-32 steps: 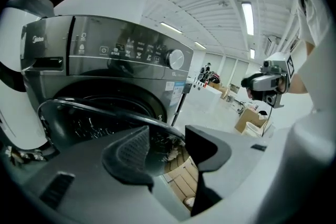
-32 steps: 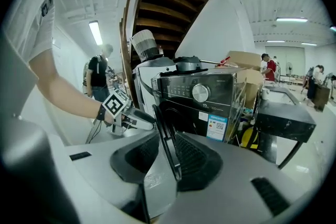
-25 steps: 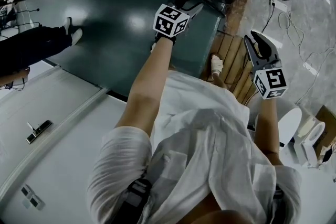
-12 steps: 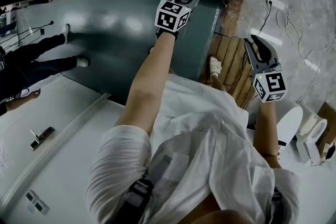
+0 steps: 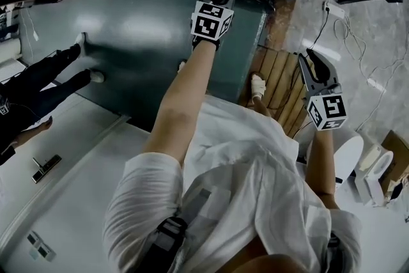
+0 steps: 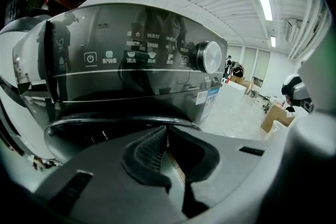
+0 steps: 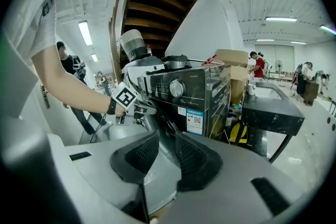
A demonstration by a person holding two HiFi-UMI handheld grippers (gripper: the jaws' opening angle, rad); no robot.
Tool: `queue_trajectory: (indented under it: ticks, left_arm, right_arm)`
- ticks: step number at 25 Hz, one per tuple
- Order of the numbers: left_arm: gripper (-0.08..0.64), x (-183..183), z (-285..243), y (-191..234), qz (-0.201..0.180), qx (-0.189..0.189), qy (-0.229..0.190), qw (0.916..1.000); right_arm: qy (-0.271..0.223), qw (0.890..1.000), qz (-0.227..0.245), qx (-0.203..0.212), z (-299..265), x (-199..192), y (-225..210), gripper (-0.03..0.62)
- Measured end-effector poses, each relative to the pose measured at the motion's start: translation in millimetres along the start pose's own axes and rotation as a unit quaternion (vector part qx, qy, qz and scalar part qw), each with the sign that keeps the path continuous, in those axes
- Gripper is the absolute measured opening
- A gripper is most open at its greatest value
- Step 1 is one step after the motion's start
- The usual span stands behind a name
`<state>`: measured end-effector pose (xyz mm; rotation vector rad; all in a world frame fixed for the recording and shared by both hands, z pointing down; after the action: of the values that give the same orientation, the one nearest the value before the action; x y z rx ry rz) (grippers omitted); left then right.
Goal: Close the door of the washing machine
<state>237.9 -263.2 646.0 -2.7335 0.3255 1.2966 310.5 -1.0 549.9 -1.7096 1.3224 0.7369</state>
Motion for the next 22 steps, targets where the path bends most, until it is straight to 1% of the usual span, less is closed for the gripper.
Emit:
queue_trajectory:
  ticks: [3, 8, 11, 13, 18, 22]
  left_arm:
    - [0.015, 0, 0, 1, 0.001, 0.023, 0.002, 0.9997]
    - [0.012, -1, -4, 0, 0.016, 0.069, 0.000, 0.9975]
    - [0.012, -2, -4, 3, 0.019, 0.086, 0.005, 0.9961]
    - [0.011, -1, -5, 3, 0.022, 0.089, 0.006, 0.9957]
    - [0.011, 3, -11, 3, 0.039, 0.083, 0.016, 0.9957]
    - [0.011, 2, -10, 5, 0.044, 0.080, 0.012, 0.9957]
  right_arm:
    - [0.001, 1.000, 0.002, 0.002, -4, 2, -1, 0.115]
    - [0.006, 1.000, 0.004, 0.008, -10, 2, -4, 0.115]
    - [0.009, 1.000, 0.006, 0.010, -14, 2, -6, 0.115]
    - [0.012, 1.000, 0.007, 0.011, -16, 2, -8, 0.115]
    - [0.010, 1.000, 0.013, 0.015, -21, 7, -7, 0.115]
    - [0.004, 1.000, 0.018, 0.015, -18, 12, -2, 0.115]
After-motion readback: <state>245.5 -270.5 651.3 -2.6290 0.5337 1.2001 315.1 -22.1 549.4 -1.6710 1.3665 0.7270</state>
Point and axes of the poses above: the fingertips, and each gripper's own axes: z backward along the fingers, y to its left, x out of its top, the point moved 2 cm from there along z, backward along the fingers, and after that the axes turned 6 degrees about -z, right-handed, at the moved point
